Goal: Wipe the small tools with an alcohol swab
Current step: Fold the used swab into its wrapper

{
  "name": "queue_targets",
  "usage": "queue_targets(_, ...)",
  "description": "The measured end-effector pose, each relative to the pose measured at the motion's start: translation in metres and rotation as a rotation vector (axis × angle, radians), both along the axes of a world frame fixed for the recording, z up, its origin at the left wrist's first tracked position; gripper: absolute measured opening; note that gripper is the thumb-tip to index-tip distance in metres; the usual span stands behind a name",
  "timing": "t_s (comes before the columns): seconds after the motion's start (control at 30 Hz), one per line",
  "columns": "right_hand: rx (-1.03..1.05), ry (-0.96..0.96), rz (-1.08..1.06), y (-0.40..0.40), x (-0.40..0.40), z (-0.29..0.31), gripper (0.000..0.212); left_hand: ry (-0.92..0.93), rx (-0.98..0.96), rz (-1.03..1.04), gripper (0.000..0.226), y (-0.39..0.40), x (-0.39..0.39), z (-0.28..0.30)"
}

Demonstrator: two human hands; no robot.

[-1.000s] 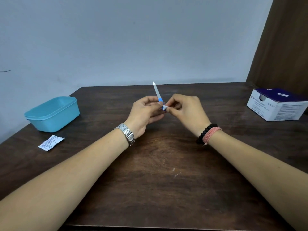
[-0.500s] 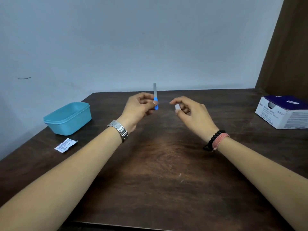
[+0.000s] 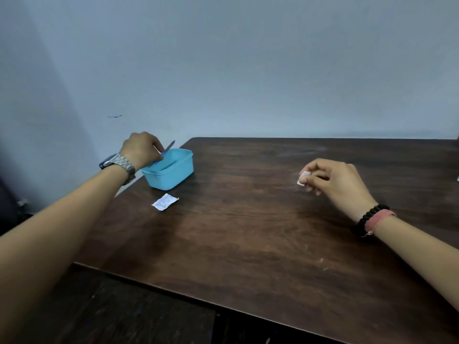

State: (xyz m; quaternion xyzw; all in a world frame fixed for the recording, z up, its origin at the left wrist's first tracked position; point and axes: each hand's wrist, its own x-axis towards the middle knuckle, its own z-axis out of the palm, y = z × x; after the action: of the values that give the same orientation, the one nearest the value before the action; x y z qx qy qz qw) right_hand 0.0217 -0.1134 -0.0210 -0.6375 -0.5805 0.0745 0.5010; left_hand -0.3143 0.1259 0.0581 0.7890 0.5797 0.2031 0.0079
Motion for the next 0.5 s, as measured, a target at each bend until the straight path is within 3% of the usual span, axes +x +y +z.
queue_targets(0.3, -0.028, -0.086, 0.006, -0.003, -0.002, -0.003, 0.011, 0.147, -0.011, -0.059, 0.019, -0.001, 0.007, -0.014)
queue_targets(0.5, 0.038, -0.295, -0.054, -0.004, -0.004, -0.001, 0.019, 0.056, 0.138, -0.086, 0.009, -0.032, 0.005, -0.011)
